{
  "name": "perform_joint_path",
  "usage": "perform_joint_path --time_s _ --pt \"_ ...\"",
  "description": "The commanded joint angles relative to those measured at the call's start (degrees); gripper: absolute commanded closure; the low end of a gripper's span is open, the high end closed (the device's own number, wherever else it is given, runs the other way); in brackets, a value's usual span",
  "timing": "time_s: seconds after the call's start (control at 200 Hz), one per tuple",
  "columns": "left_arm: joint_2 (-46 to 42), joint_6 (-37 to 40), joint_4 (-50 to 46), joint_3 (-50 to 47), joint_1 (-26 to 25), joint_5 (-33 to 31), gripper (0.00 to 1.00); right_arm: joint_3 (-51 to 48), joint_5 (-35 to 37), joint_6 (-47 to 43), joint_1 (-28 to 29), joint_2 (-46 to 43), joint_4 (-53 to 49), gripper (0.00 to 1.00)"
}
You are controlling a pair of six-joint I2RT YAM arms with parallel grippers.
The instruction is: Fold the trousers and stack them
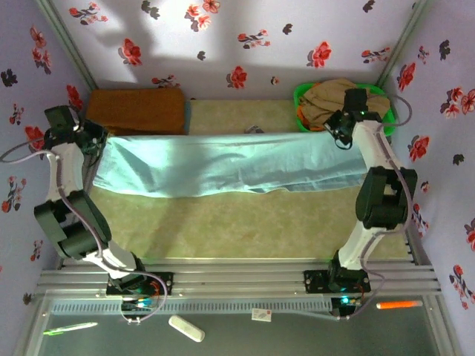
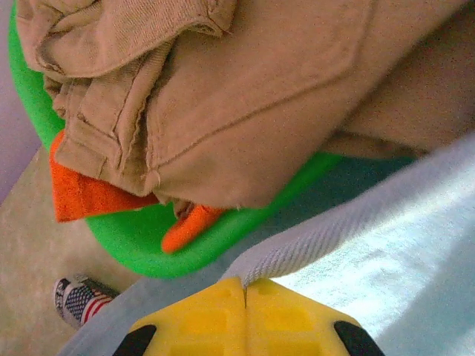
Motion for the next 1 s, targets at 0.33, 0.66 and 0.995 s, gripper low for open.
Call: perform_joint_path --time_s 0.33,0.66,0.995 --pt "8.56 4.92 -0.22 6.65 -3.23 1.07 0.17 4.5 4.89 -3.5 1.56 2.21 -3.22 0.47" --pt "-21.01 3.99 -0.45 -22.15 -3.14 -5.21 0.07 -28.41 1.28 6.76 8.27 -27.59 9.72 0.32" --pt "-34.82 2.02 4.81 -45.37 -2.44 -8.93 0.0 -51.72 -8.02 29.72 18.81 -31.84 31.93 0.09"
